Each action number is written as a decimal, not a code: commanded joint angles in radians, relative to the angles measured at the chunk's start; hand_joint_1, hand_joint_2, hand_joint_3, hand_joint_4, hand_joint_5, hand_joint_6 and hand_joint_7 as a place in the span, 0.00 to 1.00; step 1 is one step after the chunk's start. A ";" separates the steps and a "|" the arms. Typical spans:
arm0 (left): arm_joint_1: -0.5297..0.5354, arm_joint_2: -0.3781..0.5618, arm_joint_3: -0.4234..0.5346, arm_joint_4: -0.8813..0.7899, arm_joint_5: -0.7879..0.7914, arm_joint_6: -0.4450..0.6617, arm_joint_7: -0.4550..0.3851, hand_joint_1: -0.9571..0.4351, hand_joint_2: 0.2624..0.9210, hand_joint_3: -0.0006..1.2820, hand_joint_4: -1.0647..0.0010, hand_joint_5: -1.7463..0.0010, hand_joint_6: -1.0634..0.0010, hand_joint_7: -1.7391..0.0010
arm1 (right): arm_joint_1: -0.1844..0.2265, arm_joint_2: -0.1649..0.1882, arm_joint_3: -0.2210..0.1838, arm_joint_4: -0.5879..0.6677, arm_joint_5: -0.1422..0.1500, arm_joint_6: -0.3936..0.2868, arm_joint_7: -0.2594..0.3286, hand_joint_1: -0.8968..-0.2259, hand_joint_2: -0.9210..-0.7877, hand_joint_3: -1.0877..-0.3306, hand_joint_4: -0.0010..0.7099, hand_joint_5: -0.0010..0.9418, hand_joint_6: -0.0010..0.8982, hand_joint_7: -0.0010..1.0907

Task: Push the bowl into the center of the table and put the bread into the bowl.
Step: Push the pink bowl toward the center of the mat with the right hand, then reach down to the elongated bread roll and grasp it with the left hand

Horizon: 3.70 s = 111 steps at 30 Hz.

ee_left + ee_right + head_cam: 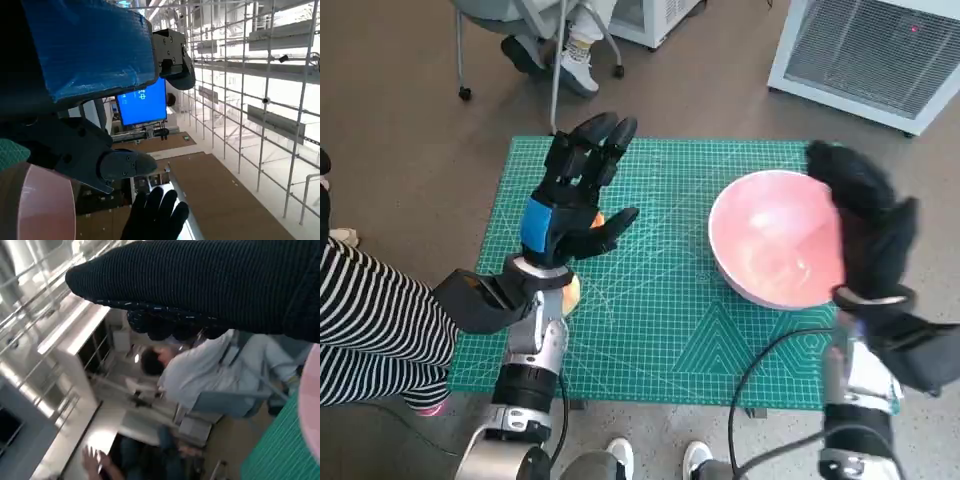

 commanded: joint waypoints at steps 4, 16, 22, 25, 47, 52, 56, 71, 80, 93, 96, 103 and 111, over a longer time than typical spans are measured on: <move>0.001 0.008 0.003 0.003 0.005 -0.009 -0.004 0.56 0.88 0.29 0.84 0.92 1.00 0.58 | -0.053 -0.052 -0.097 0.232 -0.040 -0.027 -0.153 0.38 0.00 0.37 0.15 0.00 0.03 0.37; -0.010 0.019 0.010 0.014 0.005 -0.018 -0.011 0.57 0.87 0.29 0.83 0.93 1.00 0.59 | -0.157 -0.118 -0.145 0.558 -0.044 0.028 -0.238 0.43 0.00 0.29 0.10 0.00 0.00 0.31; -0.013 0.026 0.013 0.016 0.003 -0.015 -0.013 0.57 0.87 0.30 0.83 0.93 1.00 0.59 | -0.185 -0.119 -0.146 0.636 -0.053 0.081 -0.254 0.47 0.00 0.28 0.10 0.00 0.01 0.29; -0.010 0.031 0.013 0.010 0.004 -0.013 -0.011 0.57 0.87 0.30 0.83 0.93 1.00 0.59 | -0.196 -0.113 -0.144 0.665 -0.054 0.113 -0.253 0.49 0.00 0.27 0.10 0.00 0.01 0.29; 0.009 0.056 0.023 -0.025 0.002 -0.002 -0.008 0.57 0.86 0.29 0.81 0.94 1.00 0.60 | -0.242 0.007 -0.104 0.733 -0.069 0.252 -0.216 0.48 0.00 0.24 0.06 0.00 0.07 0.21; 0.015 0.057 0.023 -0.033 0.003 -0.003 -0.005 0.57 0.86 0.29 0.81 0.94 1.00 0.60 | -0.253 0.035 -0.111 0.733 -0.058 0.265 -0.181 0.46 0.00 0.24 0.07 0.00 0.08 0.20; 0.019 0.058 0.024 -0.035 0.004 -0.005 -0.004 0.57 0.86 0.29 0.82 0.94 1.00 0.60 | -0.263 0.050 -0.122 0.733 -0.045 0.277 -0.156 0.47 0.00 0.23 0.07 0.01 0.08 0.20; 0.044 0.064 0.026 -0.059 -0.001 -0.002 0.002 0.57 0.85 0.29 0.82 0.95 1.00 0.60 | -0.299 0.124 -0.171 0.728 0.003 0.316 -0.058 0.51 0.00 0.24 0.06 0.00 0.09 0.17; 0.049 0.058 0.022 -0.062 0.006 -0.005 0.016 0.57 0.86 0.28 0.82 0.95 1.00 0.61 | -0.327 0.163 -0.167 0.735 -0.004 0.335 -0.059 0.50 0.00 0.25 0.05 0.00 0.08 0.15; 0.057 0.042 0.008 -0.065 0.006 0.006 0.025 0.57 0.87 0.28 0.82 0.96 1.00 0.61 | -0.337 0.139 -0.148 0.723 -0.026 0.336 -0.051 0.50 0.00 0.25 0.04 0.00 0.08 0.13; 0.059 0.042 0.008 -0.062 0.003 0.008 0.022 0.57 0.87 0.28 0.81 0.96 1.00 0.61 | -0.330 0.111 -0.126 0.709 -0.054 0.297 -0.081 0.49 0.00 0.25 0.04 0.00 0.09 0.13; 0.061 0.038 0.005 -0.068 0.005 0.018 0.028 0.57 0.88 0.27 0.81 0.96 1.00 0.61 | -0.300 0.071 -0.087 0.654 -0.117 0.153 -0.144 0.47 0.00 0.26 0.06 0.01 0.12 0.14; 0.054 0.029 -0.007 -0.071 0.017 0.020 0.035 0.56 0.89 0.26 0.80 0.97 1.00 0.61 | -0.241 0.067 -0.051 0.523 -0.132 -0.017 -0.109 0.44 0.00 0.31 0.08 0.01 0.13 0.14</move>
